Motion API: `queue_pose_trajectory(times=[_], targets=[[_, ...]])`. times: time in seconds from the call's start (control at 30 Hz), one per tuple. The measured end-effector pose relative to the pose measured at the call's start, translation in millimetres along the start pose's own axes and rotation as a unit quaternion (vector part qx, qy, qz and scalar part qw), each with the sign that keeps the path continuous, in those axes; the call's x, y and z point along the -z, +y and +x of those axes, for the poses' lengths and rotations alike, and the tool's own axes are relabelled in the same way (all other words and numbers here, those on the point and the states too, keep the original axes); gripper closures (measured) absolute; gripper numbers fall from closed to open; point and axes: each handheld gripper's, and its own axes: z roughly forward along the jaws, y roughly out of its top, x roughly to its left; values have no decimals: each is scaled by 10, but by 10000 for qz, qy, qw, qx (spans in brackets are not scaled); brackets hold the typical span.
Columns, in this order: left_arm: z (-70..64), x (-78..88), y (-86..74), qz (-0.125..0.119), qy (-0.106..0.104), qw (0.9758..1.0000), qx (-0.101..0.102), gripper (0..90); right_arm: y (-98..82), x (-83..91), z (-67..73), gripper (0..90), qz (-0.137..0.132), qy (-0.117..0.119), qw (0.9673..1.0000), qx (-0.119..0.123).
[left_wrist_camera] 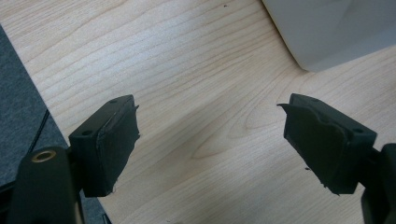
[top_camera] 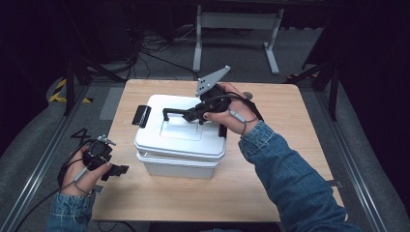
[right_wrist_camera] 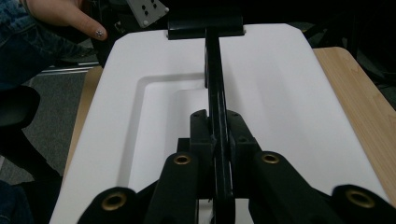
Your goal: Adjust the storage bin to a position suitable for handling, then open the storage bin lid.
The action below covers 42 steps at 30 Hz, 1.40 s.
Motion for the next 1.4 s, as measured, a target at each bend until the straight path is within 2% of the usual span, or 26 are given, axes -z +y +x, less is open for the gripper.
queue_pose_trajectory(times=[0.27, 0.53, 0.9, 1.1, 1.4], targets=[[-9, -12, 13, 14, -18, 10000, -7, 185, 13, 112, 29, 845, -76, -88, 9999, 41], [2, -16, 31, 11, -26, 10000, -31, 185, -21, 249, 56, 845, -159, -192, 9997, -23], [-4, -32, 45, 30, -54, 10000, 6, 184, -313, 656, 56, 846, -289, -555, 9977, -247], [-12, -46, 46, 48, -39, 10000, -2, 184, -495, 911, 20, 845, -366, -790, 9953, -421], [-5, -59, 45, 80, -59, 9999, 24, 184, -803, 1240, -35, 845, -292, -1160, 9902, -726]])
